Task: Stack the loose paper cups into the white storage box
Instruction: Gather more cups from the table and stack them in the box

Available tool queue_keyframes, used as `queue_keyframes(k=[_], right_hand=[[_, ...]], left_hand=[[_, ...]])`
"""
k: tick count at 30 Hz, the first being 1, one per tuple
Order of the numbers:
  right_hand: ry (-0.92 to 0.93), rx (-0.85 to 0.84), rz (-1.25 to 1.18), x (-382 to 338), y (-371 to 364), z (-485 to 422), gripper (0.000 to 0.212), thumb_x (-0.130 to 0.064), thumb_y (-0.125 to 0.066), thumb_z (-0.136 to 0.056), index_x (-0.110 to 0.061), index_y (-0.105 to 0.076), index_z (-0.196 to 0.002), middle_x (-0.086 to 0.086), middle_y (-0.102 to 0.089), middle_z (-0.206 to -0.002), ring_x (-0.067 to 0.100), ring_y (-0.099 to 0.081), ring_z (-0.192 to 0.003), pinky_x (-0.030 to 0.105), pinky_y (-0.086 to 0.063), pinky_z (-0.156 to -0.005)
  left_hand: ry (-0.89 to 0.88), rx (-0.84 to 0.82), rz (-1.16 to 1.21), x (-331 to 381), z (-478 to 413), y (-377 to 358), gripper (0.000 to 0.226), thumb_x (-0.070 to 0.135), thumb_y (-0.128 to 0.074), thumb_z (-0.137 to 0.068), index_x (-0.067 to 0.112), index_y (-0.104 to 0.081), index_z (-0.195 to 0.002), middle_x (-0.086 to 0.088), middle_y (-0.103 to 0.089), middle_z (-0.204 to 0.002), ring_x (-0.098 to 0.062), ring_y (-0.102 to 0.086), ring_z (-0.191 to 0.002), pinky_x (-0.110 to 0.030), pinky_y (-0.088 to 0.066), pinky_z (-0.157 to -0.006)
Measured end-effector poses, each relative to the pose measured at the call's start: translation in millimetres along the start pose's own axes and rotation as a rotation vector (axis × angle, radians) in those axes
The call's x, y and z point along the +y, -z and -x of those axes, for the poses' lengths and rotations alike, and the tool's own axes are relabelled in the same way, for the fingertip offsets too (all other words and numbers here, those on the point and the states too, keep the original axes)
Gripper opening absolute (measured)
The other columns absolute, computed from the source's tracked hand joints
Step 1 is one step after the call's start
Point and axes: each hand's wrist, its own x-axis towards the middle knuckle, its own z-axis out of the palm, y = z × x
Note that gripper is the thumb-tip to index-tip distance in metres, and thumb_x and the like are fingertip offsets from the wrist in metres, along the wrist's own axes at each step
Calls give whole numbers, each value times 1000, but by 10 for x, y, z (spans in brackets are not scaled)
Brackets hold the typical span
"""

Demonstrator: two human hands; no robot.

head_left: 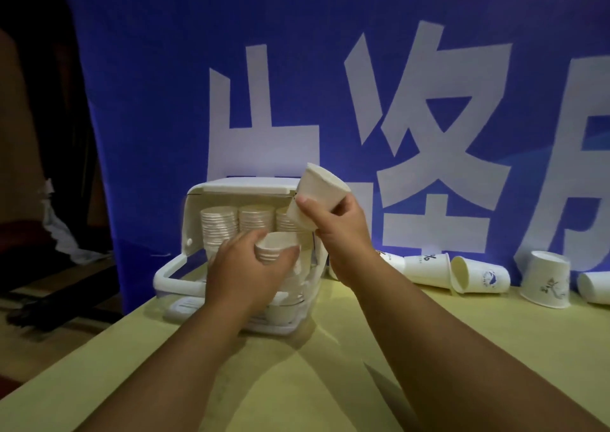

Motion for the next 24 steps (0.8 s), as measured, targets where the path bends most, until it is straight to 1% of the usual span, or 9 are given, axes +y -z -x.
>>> queue_keyframes(k=[4,9,11,14,15,17,20,22,24], right_hand=[[65,-11,75,29,10,41,53,-40,-85,-76,-40,-52,-118,-12,-64,-113,12,-63,-104,32,-58,-85],[139,-69,311,80,-42,71,65,-44,-88,-72,-37,-51,-125,-15,-62,-114,10,-63,-100,28,-58,-80],[155,-105,410,105,-30,76,71,-43,-89,-71,-37,-47,-129,-16,-60,-115,10,-62,-102,23,-55,-78],[174,-151,486,137,4,107,83,-48,-87,-72,-38,-41,-140,-15,-59,-119,8,-62,-102,25,-56,-83],[169,-155,479,133,7,121,82,-53,-83,-74,-41,-39,-141,-15,-59,-117,7,-62,-101,26,-56,-85],[154,-149,445,104,4,143,66,-60,-71,-83,-47,-39,-139,-16,-60,-114,6,-61,-100,24,-53,-81],[184,-103,521,108,-2,152,41,-56,-54,-97,-39,-52,-134,-15,-62,-108,4,-60,-93,19,-47,-72],[193,-89,586,173,12,143,36,-51,-50,-100,-32,-62,-127,-12,-67,-109,6,-62,-95,24,-53,-78],[187,-87,643,251,27,134,33,-45,-52,-101,-27,-69,-122,-12,-70,-108,6,-64,-93,28,-55,-83]], left_hand=[[18,-90,-50,28,14,54,87,83,-52,-63,38,-57,-137,14,-62,-127,-16,-59,-115,-48,-55,-95],[-4,-113,128,60,71,113,45,53,-47,-77,47,-56,-121,18,-64,-111,-10,-61,-101,-47,-56,-88],[-6,-54,181,61,83,138,51,42,-42,-80,42,-55,-128,12,-64,-119,-8,-60,-103,-44,-54,-88],[-7,27,221,64,96,162,54,44,-40,-85,38,-52,-137,8,-64,-121,-12,-62,-104,-47,-56,-86],[-13,42,231,66,99,160,54,45,-40,-87,38,-50,-140,11,-64,-116,-11,-63,-102,-47,-57,-84],[-34,75,227,65,94,146,54,48,-39,-92,37,-46,-145,16,-62,-110,-8,-64,-97,-43,-57,-80],[-55,112,219,38,67,120,42,41,-42,-105,35,-48,-146,11,-65,-116,-9,-65,-101,-38,-57,-81],[-45,127,168,6,36,105,34,34,-45,-107,29,-59,-138,9,-68,-118,-12,-65,-104,-40,-58,-85],[-36,121,117,-16,14,86,27,30,-50,-105,26,-70,-123,9,-72,-107,-12,-66,-97,-41,-59,-83]])
